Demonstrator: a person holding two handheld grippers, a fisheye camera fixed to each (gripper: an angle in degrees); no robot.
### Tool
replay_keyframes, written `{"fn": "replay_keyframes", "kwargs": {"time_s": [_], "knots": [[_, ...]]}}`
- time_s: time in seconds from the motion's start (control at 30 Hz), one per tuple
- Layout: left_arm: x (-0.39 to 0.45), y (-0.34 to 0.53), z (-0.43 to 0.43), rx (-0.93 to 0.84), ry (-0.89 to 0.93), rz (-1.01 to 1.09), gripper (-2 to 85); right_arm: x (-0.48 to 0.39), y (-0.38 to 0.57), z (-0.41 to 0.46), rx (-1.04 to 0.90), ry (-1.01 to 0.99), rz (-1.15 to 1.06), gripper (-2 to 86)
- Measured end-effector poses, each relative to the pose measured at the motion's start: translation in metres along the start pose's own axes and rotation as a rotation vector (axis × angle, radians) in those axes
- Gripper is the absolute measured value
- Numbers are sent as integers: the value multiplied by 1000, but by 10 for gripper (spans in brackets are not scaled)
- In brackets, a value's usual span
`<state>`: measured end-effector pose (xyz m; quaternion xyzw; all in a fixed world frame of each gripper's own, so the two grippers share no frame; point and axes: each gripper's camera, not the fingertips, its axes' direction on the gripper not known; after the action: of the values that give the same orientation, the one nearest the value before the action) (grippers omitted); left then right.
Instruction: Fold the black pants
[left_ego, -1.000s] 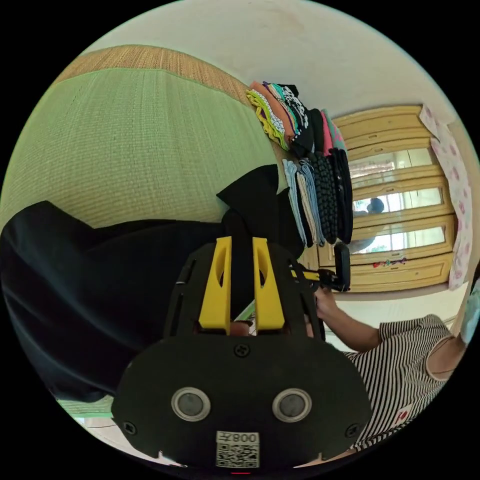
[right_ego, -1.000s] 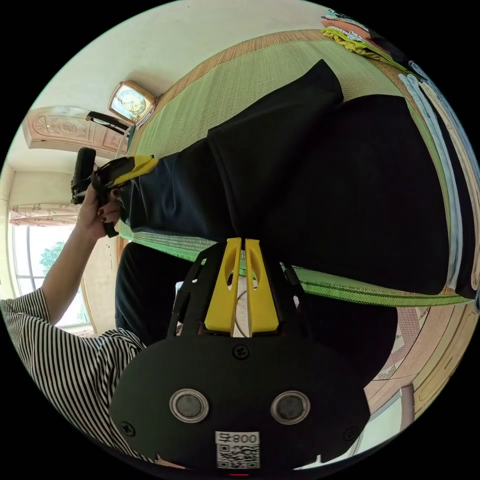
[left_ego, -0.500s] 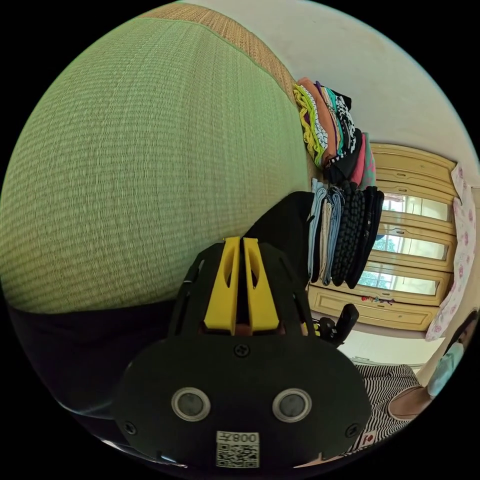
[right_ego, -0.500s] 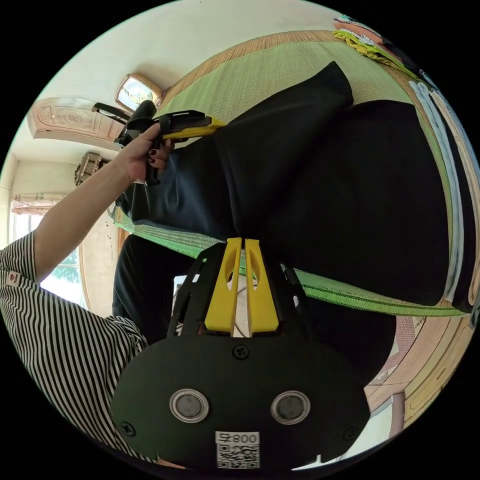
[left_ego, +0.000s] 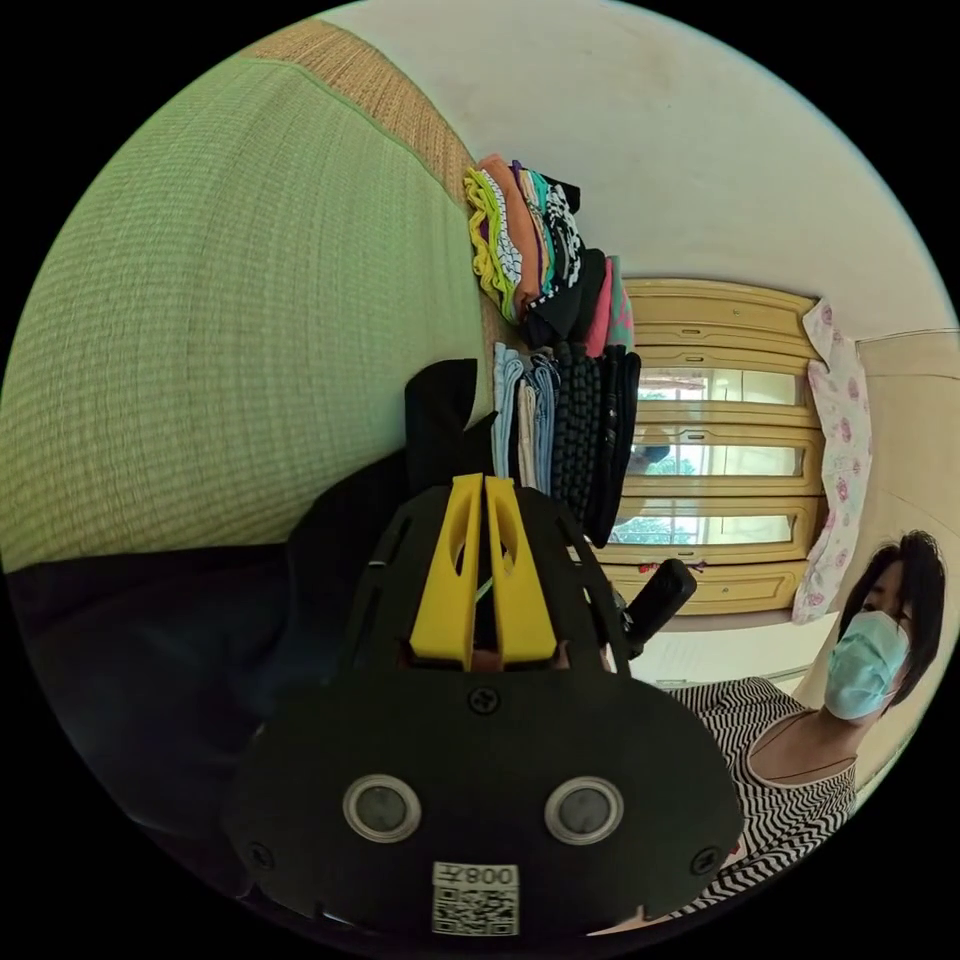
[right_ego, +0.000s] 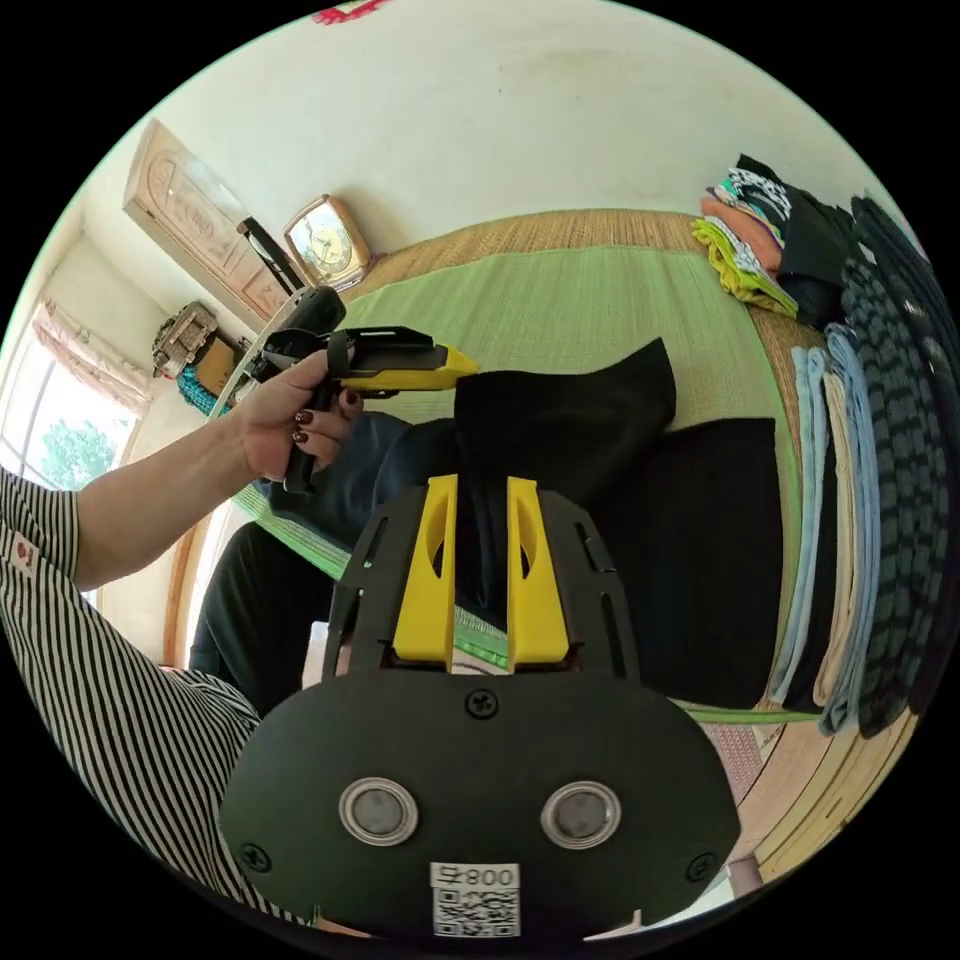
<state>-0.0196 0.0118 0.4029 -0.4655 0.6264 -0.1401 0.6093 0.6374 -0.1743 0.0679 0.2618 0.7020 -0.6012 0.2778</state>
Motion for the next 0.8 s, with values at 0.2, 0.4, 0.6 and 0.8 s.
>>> {"fn": "replay_keyframes", "kwargs": {"time_s": [0.2, 0.4, 0.6, 0.8], "knots": [[22, -9, 27, -31, 49, 30, 4, 6, 0, 15, 57, -11, 44, 94], [34, -20, 56, -78, 47, 31, 8, 31, 23, 24, 53, -29, 126, 33], [62, -44, 75, -75, -33, 146, 37, 66, 70, -8, 107, -17, 205, 10], [93, -79, 143, -215, -192, 271, 71, 112, 126, -37, 149, -14, 343, 6]]}}
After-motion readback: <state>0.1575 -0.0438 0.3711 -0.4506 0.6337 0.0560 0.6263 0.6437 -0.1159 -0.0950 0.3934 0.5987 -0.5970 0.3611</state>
